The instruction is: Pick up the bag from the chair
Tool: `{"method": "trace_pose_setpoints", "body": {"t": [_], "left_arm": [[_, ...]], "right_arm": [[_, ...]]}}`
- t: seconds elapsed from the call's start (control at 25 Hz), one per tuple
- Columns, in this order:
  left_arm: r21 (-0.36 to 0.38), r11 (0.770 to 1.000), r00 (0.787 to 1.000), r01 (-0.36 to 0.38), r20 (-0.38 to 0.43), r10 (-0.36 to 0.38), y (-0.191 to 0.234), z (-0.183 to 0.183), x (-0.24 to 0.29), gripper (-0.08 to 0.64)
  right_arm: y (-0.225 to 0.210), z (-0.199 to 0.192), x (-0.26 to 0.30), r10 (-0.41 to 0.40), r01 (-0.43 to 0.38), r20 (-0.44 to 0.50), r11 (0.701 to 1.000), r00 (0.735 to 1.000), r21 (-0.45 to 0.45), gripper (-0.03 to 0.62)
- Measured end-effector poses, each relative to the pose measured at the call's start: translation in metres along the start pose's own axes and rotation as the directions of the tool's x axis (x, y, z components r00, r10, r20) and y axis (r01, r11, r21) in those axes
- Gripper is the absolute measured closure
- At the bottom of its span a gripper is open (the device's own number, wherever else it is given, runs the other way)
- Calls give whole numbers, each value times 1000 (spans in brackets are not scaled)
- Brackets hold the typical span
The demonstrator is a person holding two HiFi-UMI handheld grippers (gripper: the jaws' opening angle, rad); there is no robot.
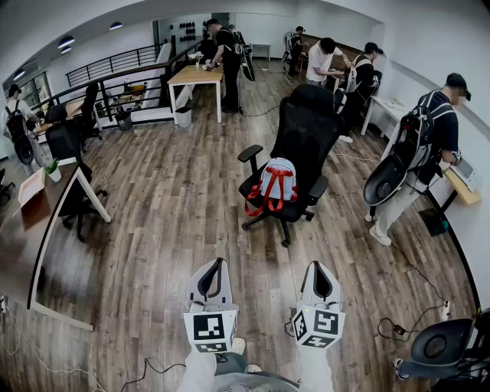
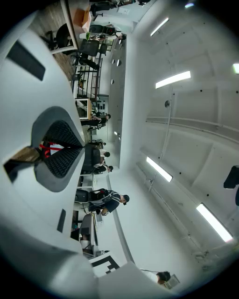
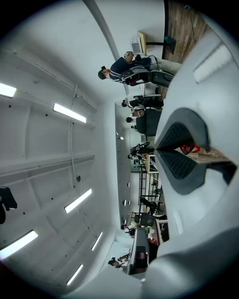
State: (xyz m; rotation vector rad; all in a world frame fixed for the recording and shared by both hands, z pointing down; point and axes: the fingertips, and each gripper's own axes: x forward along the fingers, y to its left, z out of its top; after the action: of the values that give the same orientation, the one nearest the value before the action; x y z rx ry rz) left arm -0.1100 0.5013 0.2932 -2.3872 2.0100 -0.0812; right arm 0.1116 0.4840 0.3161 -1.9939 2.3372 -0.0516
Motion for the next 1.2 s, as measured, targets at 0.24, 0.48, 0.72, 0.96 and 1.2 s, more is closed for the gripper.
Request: {"method": "trace_pose_setpoints", "body": {"t": [0.24,0.48,0.72,0.96,1.2], "left_arm": [[-4,1000,1000,-7,-15,7,5,-4,1,554],[-9,1000,1000,-10,-8,10,11,-7,13,554],[-14,1000,1000,-8,-11,8,24,-9,36,554],[-7,1000,1000,23,0,-23,36,-5,73,554],[-4,999,999,47,-6,-47,53,-10,107,554]], "right_arm": [[1,-3,1,0,0,-11,1000,1000,3,582],[1,-9,15,-2,2,-8,1000,1000,8,583],[4,-9,38,-13,13,-3,1000,1000,24,583],[6,-8,74,-23,23,2,1000,1000,19,581],[13,-13,105,-43,43,4,999,999,1,583]]}}
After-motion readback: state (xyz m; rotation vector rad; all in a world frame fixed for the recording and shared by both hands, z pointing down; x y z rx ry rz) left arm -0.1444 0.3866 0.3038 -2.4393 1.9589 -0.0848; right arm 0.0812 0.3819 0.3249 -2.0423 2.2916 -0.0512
